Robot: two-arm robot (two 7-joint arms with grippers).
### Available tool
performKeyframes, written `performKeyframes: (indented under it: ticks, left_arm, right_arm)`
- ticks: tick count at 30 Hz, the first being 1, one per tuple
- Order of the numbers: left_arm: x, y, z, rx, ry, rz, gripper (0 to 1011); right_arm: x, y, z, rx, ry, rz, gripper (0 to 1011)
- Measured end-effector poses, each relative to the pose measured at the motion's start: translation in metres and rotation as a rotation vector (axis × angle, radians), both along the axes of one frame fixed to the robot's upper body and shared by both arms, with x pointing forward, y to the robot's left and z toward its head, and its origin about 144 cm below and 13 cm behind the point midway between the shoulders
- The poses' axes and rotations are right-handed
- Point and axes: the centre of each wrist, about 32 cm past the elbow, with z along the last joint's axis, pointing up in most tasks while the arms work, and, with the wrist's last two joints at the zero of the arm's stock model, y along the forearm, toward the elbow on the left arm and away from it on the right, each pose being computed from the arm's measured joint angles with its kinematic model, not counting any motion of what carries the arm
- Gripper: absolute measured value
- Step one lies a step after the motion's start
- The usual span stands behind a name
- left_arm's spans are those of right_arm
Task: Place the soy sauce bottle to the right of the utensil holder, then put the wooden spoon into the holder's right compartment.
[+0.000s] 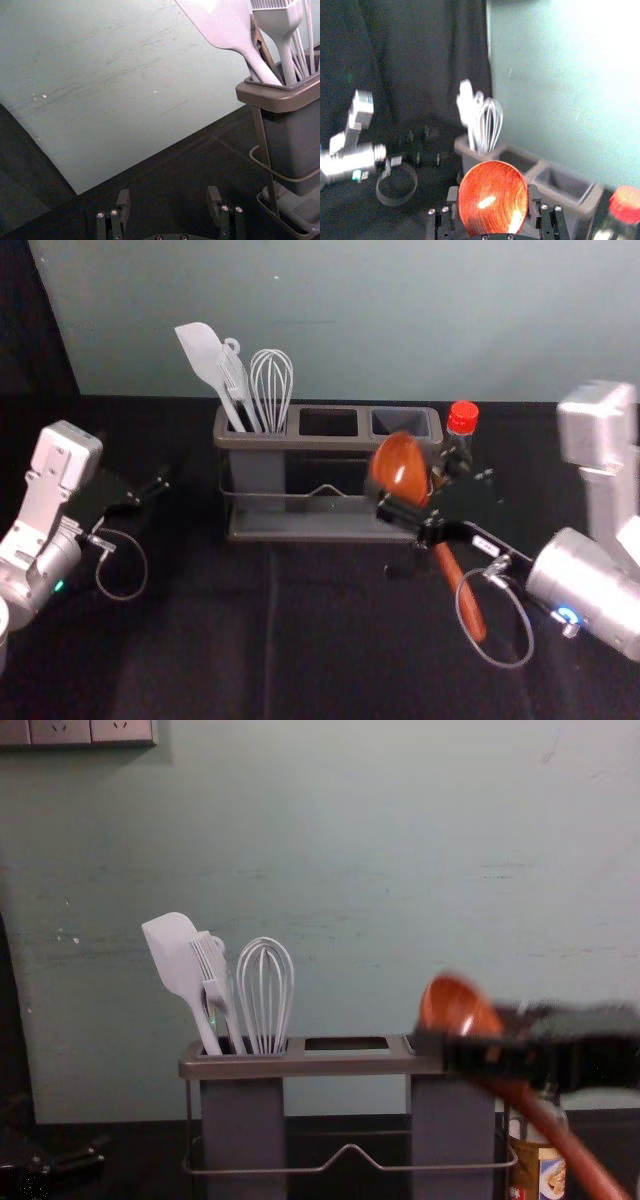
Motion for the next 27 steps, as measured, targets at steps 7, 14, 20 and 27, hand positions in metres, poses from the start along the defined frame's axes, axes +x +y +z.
performKeyframes:
  ticks: [7, 14, 20, 27]
  left_arm:
    - [0.0, 0.0, 0.0, 0.0, 0.0, 0.0, 1005]
    - [0.0, 0.0, 0.0, 0.0, 0.0, 0.0, 1005]
    - [0.0, 0.0, 0.0, 0.0, 0.0, 0.0, 1005]
    - [0.0, 0.0, 0.0, 0.0, 0.0, 0.0, 1005]
  right_arm:
    - [-0.007, -0.007, -0.015, 0.135, -0.207, -0.039, 837]
    - [-0.009, -0.006, -0.028, 0.228, -0.367, -0.072, 837]
    - [-0.009, -0.006, -0.032, 0.258, -0.416, -0.086, 837]
    - [-0.01, -0.007, -0.031, 0.258, -0.413, -0.088, 837]
